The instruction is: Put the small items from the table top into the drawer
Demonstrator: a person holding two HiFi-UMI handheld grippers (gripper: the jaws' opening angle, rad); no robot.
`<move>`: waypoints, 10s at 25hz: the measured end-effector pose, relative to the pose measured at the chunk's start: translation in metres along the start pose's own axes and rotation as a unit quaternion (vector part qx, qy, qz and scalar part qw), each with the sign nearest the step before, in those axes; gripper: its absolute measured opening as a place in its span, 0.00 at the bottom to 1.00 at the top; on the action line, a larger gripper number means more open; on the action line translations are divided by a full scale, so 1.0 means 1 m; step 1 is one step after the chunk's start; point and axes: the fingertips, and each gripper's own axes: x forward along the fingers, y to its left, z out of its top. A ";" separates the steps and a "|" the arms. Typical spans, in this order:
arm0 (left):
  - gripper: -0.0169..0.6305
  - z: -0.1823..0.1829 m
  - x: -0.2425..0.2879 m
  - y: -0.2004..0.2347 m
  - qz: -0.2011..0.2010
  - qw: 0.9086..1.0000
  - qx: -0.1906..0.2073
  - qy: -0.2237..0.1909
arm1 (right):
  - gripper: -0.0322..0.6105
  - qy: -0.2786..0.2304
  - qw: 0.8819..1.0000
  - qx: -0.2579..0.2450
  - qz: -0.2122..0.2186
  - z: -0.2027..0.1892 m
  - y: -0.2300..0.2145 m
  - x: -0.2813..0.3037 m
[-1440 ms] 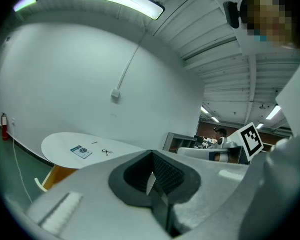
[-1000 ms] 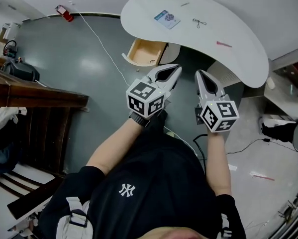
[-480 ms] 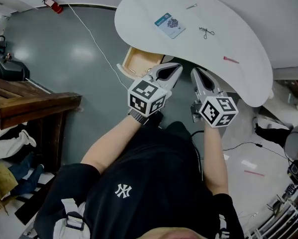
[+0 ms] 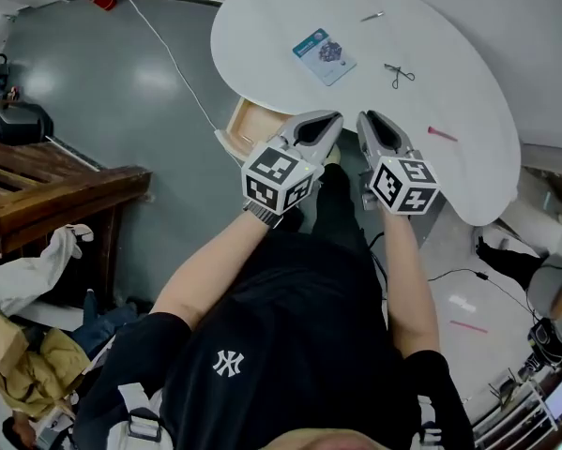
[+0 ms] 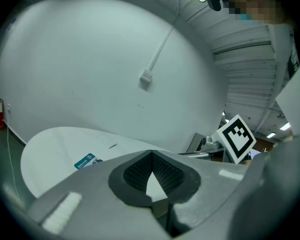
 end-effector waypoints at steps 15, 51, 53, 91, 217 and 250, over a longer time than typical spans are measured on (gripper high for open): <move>0.03 -0.028 0.115 0.101 0.092 0.994 -0.036 0.037 | 0.24 0.139 0.989 0.053 0.022 -0.028 -0.117 0.155; 0.03 -0.068 0.121 0.144 0.178 0.979 -0.095 0.042 | 0.09 0.226 0.970 0.056 0.064 -0.052 -0.130 0.211; 0.03 -0.066 0.117 0.139 0.186 0.977 -0.096 0.035 | 0.09 0.217 0.972 0.053 0.074 -0.044 -0.126 0.205; 0.03 -0.113 -0.146 0.139 0.293 0.946 -0.122 -0.064 | 0.09 0.212 0.944 -0.096 0.234 -0.122 0.174 0.145; 0.03 -0.056 0.216 0.083 0.092 0.989 -0.086 0.073 | 0.26 0.296 0.927 -0.229 -0.012 -0.055 -0.255 0.164; 0.03 -0.063 0.033 0.101 0.173 0.980 -0.095 -0.002 | 0.26 0.208 0.954 -0.198 0.087 -0.051 -0.025 0.145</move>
